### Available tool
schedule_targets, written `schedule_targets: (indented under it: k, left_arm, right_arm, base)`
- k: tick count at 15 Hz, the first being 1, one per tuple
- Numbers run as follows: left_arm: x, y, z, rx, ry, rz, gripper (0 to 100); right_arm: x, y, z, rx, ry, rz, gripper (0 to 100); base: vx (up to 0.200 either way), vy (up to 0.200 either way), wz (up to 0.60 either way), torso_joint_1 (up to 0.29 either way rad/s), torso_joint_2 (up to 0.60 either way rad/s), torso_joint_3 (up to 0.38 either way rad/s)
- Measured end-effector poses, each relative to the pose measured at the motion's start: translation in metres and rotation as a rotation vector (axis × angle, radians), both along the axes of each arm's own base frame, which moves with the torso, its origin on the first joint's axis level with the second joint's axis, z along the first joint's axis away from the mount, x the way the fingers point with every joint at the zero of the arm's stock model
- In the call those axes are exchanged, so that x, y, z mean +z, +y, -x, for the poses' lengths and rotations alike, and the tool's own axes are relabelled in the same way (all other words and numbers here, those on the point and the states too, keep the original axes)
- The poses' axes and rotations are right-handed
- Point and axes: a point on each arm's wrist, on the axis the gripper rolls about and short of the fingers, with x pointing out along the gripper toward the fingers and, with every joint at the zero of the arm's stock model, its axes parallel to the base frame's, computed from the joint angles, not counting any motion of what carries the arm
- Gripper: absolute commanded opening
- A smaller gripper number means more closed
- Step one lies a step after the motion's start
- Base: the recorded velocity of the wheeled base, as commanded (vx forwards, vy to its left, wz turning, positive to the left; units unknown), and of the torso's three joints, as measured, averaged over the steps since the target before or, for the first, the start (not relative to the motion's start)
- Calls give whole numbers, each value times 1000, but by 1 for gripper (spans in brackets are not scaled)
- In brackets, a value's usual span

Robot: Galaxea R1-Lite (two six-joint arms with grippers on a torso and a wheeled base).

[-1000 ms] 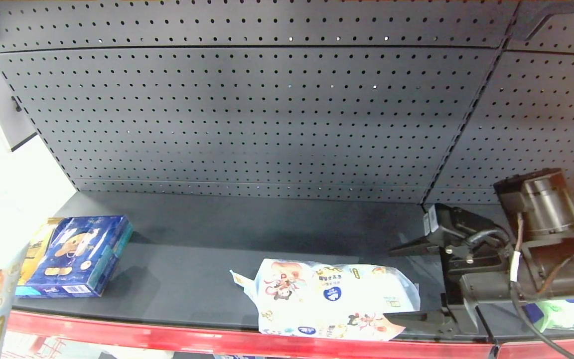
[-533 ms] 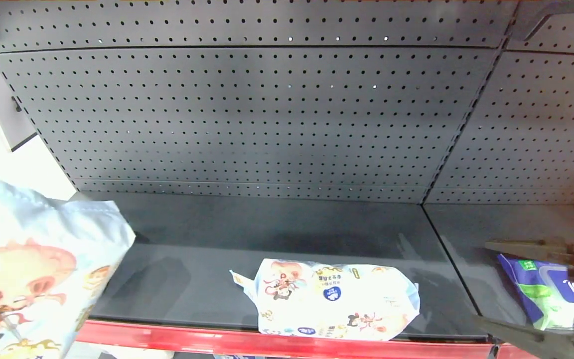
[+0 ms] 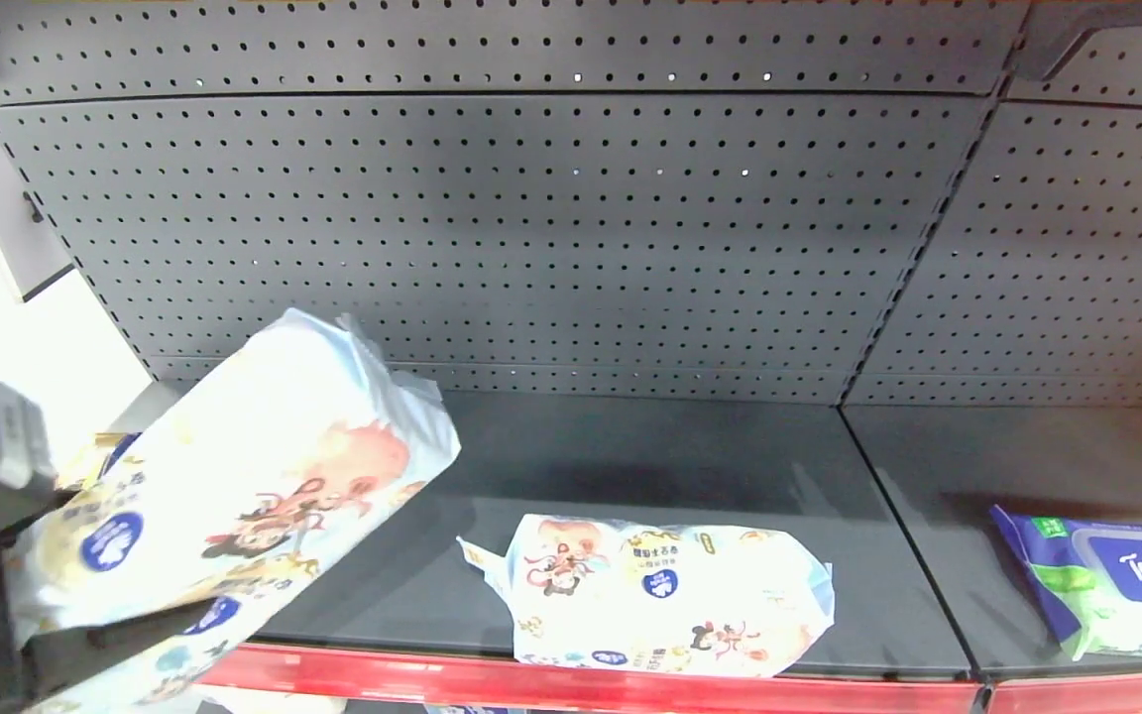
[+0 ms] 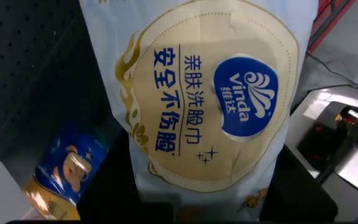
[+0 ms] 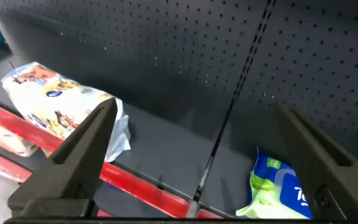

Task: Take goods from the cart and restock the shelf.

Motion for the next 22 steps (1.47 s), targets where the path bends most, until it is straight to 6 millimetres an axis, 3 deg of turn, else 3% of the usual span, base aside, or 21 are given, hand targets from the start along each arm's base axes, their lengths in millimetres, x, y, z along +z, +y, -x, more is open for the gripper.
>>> schedule_targets:
  k: [7,11,13,16,22]
  left_arm:
    - [17,-54,-130,-208,-136,-217,0]
    - [8,-79,-188,-338,-197,-300,0]
    - [-6,-89,-204,-394,-180,-314,0]
    - [-26,-111,-211,-470,-134,-309,0]
    - [-44,-144,-223,-552,-105,-298,0]
  right_arm:
    - [-3,-1,17,-6,-63,-46,100]
    - [-3,-1,18,-2,-68,-53,100]
    - [-4,-1,18,-2,-64,-63,100]
    - [-5,-1,18,-2,-60,-64,100]
    - [-5,-1,18,-3,-57,-64,100]
  base:
    - [0,0,0,0,0,0]
    - [0,0,0,0,0,0]
    - [0,0,0,0,0,0]
    - [0,0,0,0,0,0]
    - [0,0,0,0,0,0]
